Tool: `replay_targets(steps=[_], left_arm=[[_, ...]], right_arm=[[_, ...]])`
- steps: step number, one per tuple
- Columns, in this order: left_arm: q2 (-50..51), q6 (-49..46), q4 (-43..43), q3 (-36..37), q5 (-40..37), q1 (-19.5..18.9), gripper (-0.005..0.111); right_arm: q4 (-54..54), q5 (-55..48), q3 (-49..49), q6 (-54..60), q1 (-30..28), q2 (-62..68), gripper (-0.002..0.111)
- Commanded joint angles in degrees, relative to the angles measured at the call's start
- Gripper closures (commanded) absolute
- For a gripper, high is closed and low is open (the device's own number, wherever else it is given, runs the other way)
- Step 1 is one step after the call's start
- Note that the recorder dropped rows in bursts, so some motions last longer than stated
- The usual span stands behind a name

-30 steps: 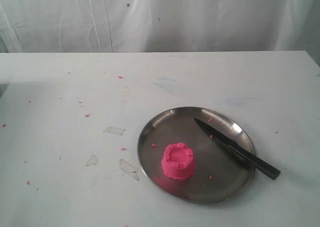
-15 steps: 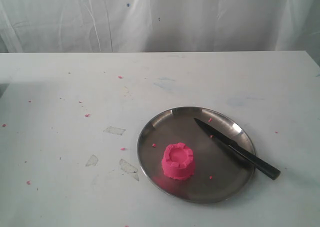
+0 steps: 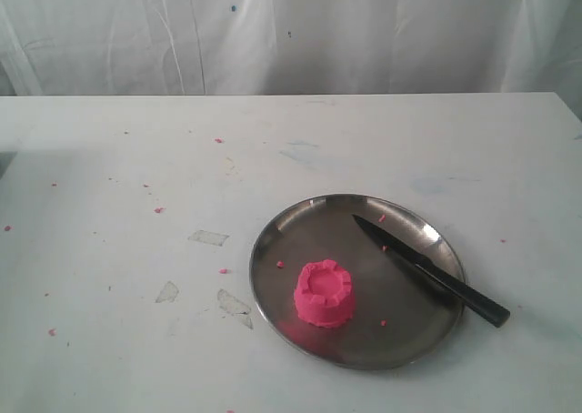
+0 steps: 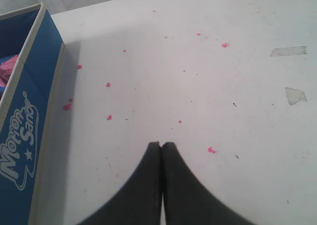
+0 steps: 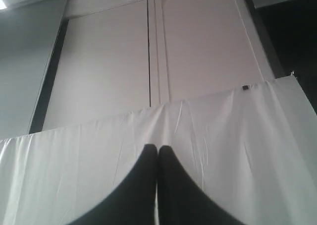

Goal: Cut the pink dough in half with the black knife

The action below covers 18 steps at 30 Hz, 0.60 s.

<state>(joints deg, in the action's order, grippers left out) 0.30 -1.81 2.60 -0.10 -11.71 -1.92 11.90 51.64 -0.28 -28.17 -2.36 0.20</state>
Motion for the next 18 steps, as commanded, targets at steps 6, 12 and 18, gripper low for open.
replay_targets(steps=[6, 12, 18], left_arm=[[-0.30, 0.31, -0.19, 0.10, 0.22, 0.03, 0.107], [-0.30, 0.31, -0.19, 0.10, 0.22, 0.03, 0.107], [-0.30, 0.31, -0.19, 0.10, 0.22, 0.03, 0.107]], right_arm=[[-18.10, 0.58, -2.52, -3.41, -0.39, -0.20, 0.108], [-15.11, -10.52, -13.49, 3.88, -0.39, 0.70, 0.108], [4.67, -31.62, -19.01, 19.26, -0.39, 10.36, 0.108]])
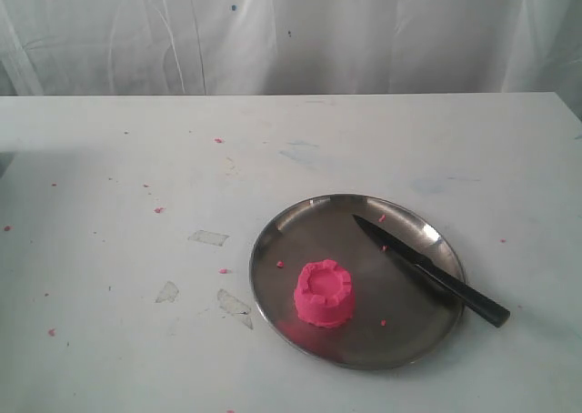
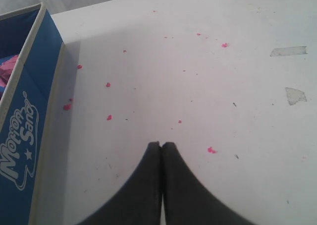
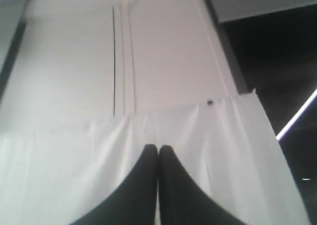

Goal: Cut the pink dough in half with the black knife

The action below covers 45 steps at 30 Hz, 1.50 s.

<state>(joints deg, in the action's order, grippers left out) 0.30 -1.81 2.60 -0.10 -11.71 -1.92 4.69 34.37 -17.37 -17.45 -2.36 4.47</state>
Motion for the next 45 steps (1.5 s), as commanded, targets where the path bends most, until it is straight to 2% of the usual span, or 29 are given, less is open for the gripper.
replay_targets(steps=[1, 4, 7, 10, 16, 21, 29, 32, 38, 39, 41, 45], left_arm=[[-0.30, 0.31, -0.19, 0.10, 0.22, 0.03, 0.107], [-0.30, 0.31, -0.19, 0.10, 0.22, 0.03, 0.107], [-0.30, 0.31, -0.19, 0.10, 0.22, 0.03, 0.107], [-0.30, 0.31, -0.19, 0.10, 0.22, 0.03, 0.107], [-0.30, 0.31, -0.19, 0.10, 0.22, 0.03, 0.107], [-0.30, 0.31, -0.19, 0.10, 0.22, 0.03, 0.107], [-0.30, 0.31, -0.19, 0.10, 0.22, 0.03, 0.107], [-0.30, 0.31, -0.19, 0.10, 0.22, 0.03, 0.107], [-0.30, 0.31, -0.19, 0.10, 0.22, 0.03, 0.107], [-0.30, 0.31, -0.19, 0.10, 0.22, 0.03, 0.107], [-0.30, 0.31, -0.19, 0.10, 0.22, 0.03, 0.107], [-0.30, 0.31, -0.19, 0.10, 0.22, 0.03, 0.107]], right_arm=[[12.15, -17.06, -1.91, 10.21, -0.39, 7.97, 0.108], [12.04, -24.23, -1.91, 12.40, 0.00, 15.03, 0.108], [11.58, -19.80, -1.91, 11.59, 0.13, 21.40, 0.108], [11.45, -16.91, -1.91, 3.74, 0.13, 26.71, 0.108], [13.38, -26.23, -4.16, 3.08, 2.16, 34.33, 0.108], [13.37, -45.04, -11.60, 10.35, 9.20, 39.82, 0.108], [15.28, -61.15, -18.31, 16.16, 23.56, 51.65, 0.108], [20.63, -67.16, -20.41, 11.41, 28.90, 56.86, 0.108], [42.89, -85.57, -24.37, -9.16, 40.36, 68.16, 0.108], [46.27, -88.83, -24.78, -12.07, 44.26, 71.43, 0.108], [46.11, -88.50, -24.85, -12.44, 48.13, 75.03, 0.108], [46.37, -87.97, -24.85, -12.17, 49.71, 80.26, 0.108]])
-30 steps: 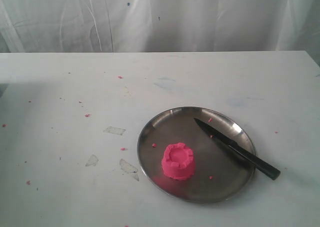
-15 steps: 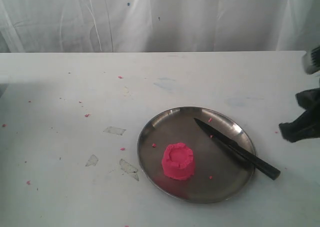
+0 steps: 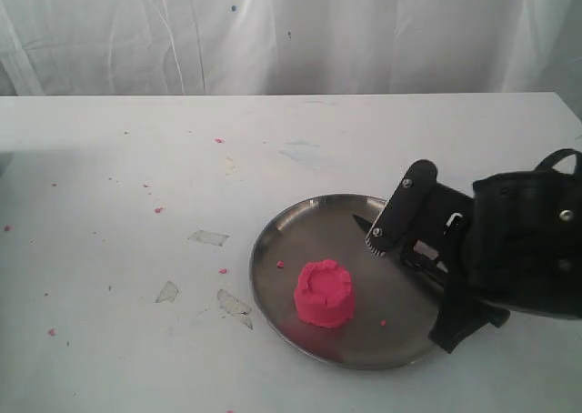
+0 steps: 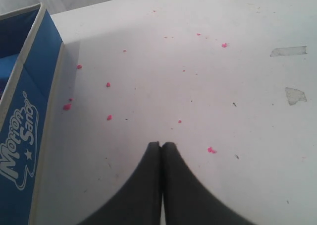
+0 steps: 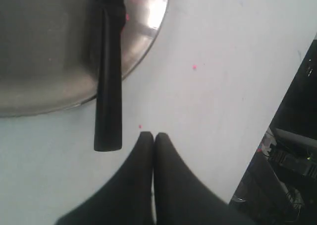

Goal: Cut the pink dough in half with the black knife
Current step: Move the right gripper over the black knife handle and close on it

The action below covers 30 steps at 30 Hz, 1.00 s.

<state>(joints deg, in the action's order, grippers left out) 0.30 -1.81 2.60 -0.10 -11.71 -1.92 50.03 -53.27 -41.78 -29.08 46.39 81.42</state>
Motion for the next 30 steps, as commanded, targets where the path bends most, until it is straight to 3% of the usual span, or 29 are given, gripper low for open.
replay_targets(steps=[1, 3, 8, 10, 20, 30], left_arm=[[-0.30, 0.31, -0.19, 0.10, 0.22, 0.03, 0.107], [-0.30, 0.31, -0.19, 0.10, 0.22, 0.03, 0.107], [-0.30, 0.31, -0.19, 0.10, 0.22, 0.03, 0.107], [-0.30, 0.31, -0.19, 0.10, 0.22, 0.03, 0.107], [-0.30, 0.31, -0.19, 0.10, 0.22, 0.03, 0.107], [-0.30, 0.31, -0.19, 0.10, 0.22, 0.03, 0.107]], right_arm=[[0.93, -0.32, -0.44, -0.32, 0.96, 3.95, 0.108], [0.81, -0.54, -0.44, -0.03, 0.96, 5.76, 0.106], [-0.81, -0.77, -0.44, 0.44, 0.96, 10.42, 0.076], [-0.81, -0.79, -0.44, 0.33, 0.96, 12.14, 0.070], [7.54, -3.14, -0.44, -8.70, 0.96, 20.35, 0.068], [8.71, -2.19, -0.44, -10.21, 0.96, 24.34, 0.068]])
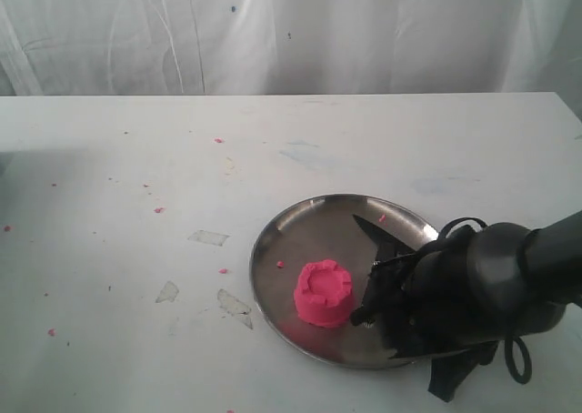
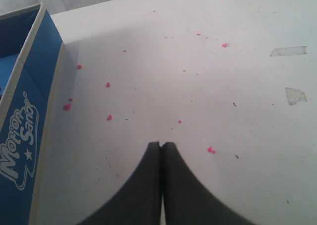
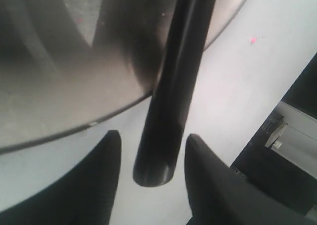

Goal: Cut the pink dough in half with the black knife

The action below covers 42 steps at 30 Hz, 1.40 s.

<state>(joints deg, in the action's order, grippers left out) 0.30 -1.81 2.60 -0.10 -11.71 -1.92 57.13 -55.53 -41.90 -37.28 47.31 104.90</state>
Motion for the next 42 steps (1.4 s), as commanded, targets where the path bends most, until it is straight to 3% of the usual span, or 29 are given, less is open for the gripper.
replay_targets(steps=[1, 10, 22, 30, 42], left_arm=[[-0.30, 0.31, -0.19, 0.10, 0.22, 0.03, 0.107], [-0.30, 0.31, -0.19, 0.10, 0.22, 0.03, 0.107], [-0.30, 0.31, -0.19, 0.10, 0.22, 0.03, 0.107], [-0.30, 0.31, -0.19, 0.10, 0.22, 0.03, 0.107], [-0.30, 0.31, -0.19, 0.10, 0.22, 0.03, 0.107]], right_arm=[[2.04, 0.07, -0.31, -2.59, 0.03, 0.98, 0.068], [3.30, -0.35, -0.31, -4.40, 0.03, 0.98, 0.071], [2.67, -0.72, -0.31, -4.43, 0.03, 0.98, 0.090], [2.52, -1.82, -0.31, -4.54, 0.03, 0.98, 0.108], [1.64, -4.46, -2.00, -4.89, 0.03, -2.17, 0.108]])
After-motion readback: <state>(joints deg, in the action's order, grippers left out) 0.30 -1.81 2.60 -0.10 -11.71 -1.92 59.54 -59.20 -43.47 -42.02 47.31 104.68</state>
